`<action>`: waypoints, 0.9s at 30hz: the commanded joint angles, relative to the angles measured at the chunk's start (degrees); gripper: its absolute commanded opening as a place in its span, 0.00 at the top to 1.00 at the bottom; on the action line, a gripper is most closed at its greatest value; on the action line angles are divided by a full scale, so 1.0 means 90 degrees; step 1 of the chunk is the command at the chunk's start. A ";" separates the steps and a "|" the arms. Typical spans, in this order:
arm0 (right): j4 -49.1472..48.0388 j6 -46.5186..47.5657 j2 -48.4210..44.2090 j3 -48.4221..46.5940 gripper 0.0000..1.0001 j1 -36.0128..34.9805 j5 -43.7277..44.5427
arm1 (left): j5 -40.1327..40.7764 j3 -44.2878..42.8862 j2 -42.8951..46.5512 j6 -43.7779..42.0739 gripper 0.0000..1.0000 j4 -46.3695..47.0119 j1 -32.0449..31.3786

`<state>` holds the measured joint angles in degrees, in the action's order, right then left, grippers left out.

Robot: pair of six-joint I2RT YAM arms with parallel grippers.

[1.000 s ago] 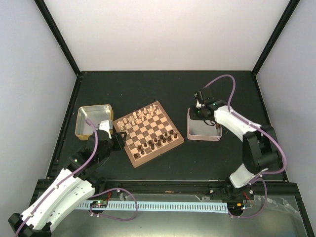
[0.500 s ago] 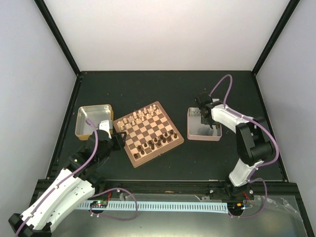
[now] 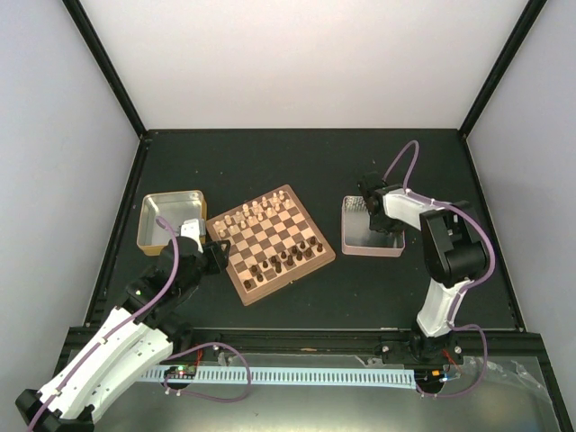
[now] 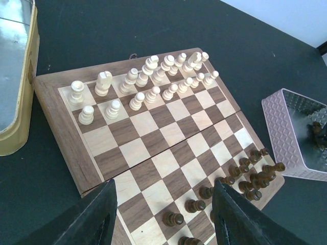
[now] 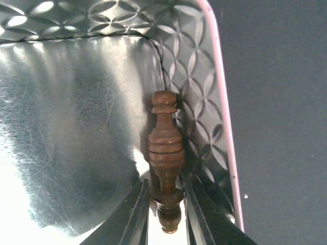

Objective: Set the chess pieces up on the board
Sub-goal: Pick up the chess piece from the storage box.

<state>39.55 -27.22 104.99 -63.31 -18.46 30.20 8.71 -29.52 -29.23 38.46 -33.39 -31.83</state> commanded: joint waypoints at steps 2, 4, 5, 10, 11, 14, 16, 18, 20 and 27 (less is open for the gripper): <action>-0.0260 0.0136 0.0048 -0.0095 0.80 0.0166 -0.0534 | -0.0047 -0.0031 -0.0001 -0.0111 0.47 0.0096 0.0061; -0.0386 0.0172 0.0008 -0.0027 0.82 0.0239 -0.0955 | -0.0059 -0.0043 -0.0028 -0.0122 0.47 0.0097 0.0067; -0.0439 0.0182 -0.0032 0.0008 0.83 0.0266 -0.1136 | -0.0059 -0.0049 -0.0032 -0.0121 0.47 0.0096 0.0067; -0.0625 0.0152 -0.0186 0.0115 0.81 0.0311 -0.1427 | -0.0068 -0.0050 -0.0061 -0.0121 0.47 0.0104 0.0071; -0.0626 0.0116 -0.0161 0.0104 0.79 0.0326 -0.1416 | -0.0069 -0.0050 -0.0068 -0.0119 0.47 0.0112 0.0070; -0.0647 -0.0070 -0.0048 0.0085 0.75 0.0390 -0.1458 | -0.0068 -0.0068 -0.0090 -0.0120 0.47 0.0116 0.0076; -0.0691 -0.0184 -0.0063 0.0117 0.74 0.0462 -0.1595 | -0.0072 -0.0065 -0.0094 -0.0123 0.47 0.0133 0.0082; -0.0697 -0.0270 -0.0064 0.0120 0.74 0.0500 -0.1675 | -0.0096 -0.0084 -0.0092 -0.0123 0.47 0.0148 0.0083; -0.0705 -0.0299 -0.0056 0.0133 0.79 0.0524 -0.1887 | -0.0096 -0.0098 -0.0092 -0.0118 0.47 0.0140 0.0087; -0.1002 -0.0276 -0.0391 0.0344 0.93 0.0548 -0.2351 | -0.0116 -0.0157 -0.0079 -0.0157 0.47 0.0104 0.0095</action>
<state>32.51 -29.41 104.09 -62.46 -13.80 13.04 8.40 -29.52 -30.02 38.06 -33.32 -31.44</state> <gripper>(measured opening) 0.110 0.533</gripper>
